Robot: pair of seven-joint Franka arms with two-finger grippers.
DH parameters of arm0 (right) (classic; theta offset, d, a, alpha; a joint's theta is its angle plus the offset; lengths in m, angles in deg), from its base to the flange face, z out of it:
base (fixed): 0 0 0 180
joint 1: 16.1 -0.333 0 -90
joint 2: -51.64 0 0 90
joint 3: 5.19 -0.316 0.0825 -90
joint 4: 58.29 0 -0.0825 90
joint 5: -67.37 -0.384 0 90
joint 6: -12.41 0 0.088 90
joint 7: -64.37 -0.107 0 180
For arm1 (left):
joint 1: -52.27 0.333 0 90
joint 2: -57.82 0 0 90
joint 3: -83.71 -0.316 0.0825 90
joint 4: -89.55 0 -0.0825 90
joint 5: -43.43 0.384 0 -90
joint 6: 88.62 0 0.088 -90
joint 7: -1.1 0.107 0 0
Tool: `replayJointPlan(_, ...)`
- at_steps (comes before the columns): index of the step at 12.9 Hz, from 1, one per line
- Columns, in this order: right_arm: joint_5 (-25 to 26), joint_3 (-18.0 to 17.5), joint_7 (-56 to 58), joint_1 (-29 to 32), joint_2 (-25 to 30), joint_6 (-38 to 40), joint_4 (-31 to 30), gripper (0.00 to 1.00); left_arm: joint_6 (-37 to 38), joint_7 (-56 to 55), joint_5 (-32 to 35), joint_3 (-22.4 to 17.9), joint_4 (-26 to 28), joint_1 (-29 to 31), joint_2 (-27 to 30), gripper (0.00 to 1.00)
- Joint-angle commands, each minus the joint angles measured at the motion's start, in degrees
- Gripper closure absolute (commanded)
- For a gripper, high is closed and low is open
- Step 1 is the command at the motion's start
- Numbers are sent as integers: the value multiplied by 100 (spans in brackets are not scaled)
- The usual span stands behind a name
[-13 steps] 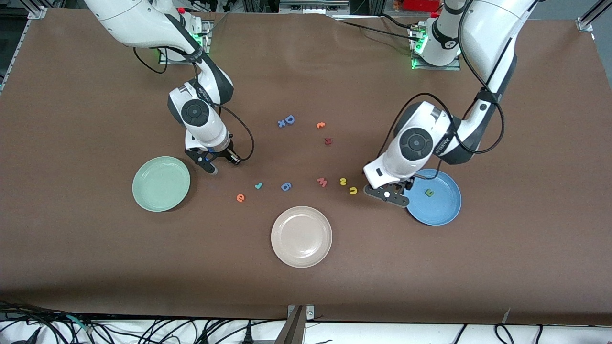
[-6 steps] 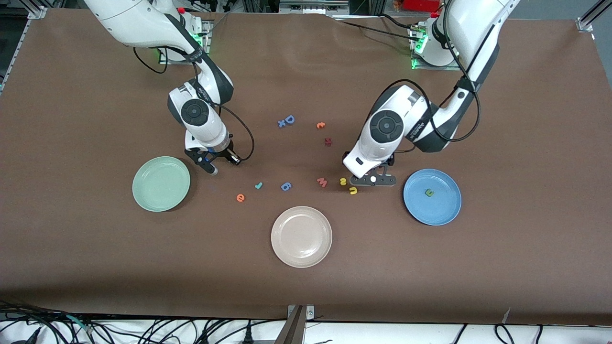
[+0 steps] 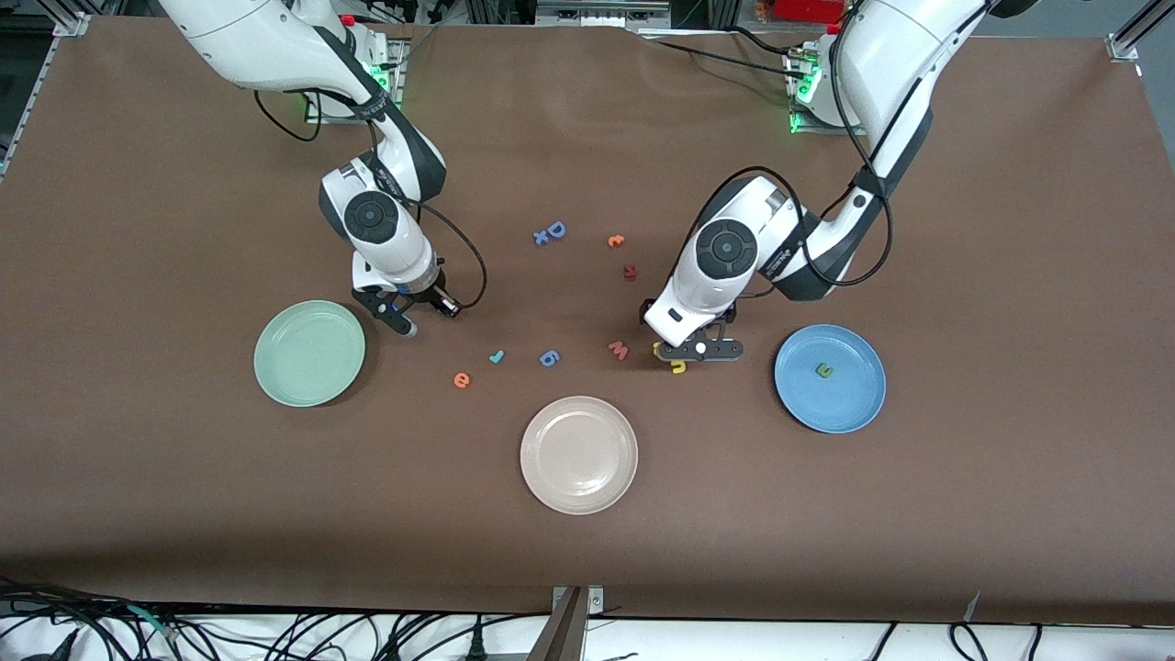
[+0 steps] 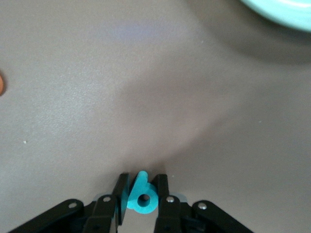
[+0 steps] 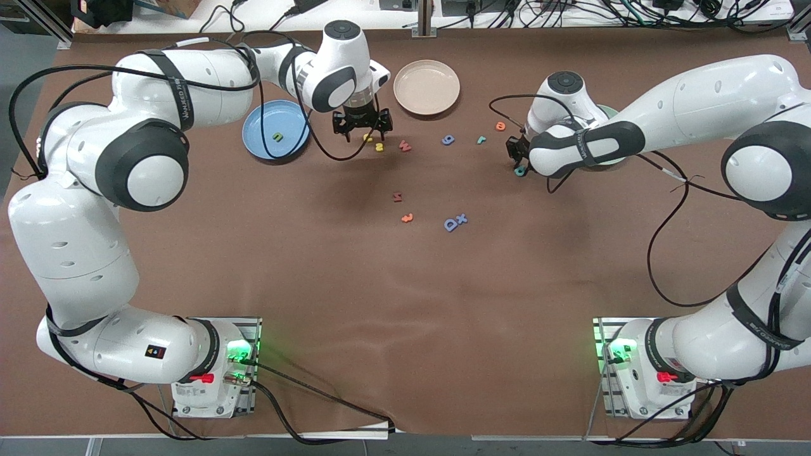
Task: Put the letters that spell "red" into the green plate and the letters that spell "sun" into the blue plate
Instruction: 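Grasp the blue 6 with the right gripper while the left gripper reaches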
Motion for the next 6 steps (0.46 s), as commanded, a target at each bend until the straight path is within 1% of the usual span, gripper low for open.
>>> replayJointPlan(1,57,-59,153,84,207,200,-49,81,-475,-147,236,-52,-25,-163,-227,1)
replayJointPlan(3,39,-59,311,171,329,252,-40,81,-573,-323,560,-104,-77,-295,-403,2)
replayJointPlan(4,30,-67,512,294,443,444,-14,82,-591,-375,850,-148,-121,-304,-508,2)
replayJointPlan(5,22,-68,783,425,531,672,74,82,-591,-454,948,-157,-130,-313,-605,3)
replayJointPlan(6,22,-85,1082,609,610,901,170,82,-591,-472,949,-157,-165,-313,-649,6)
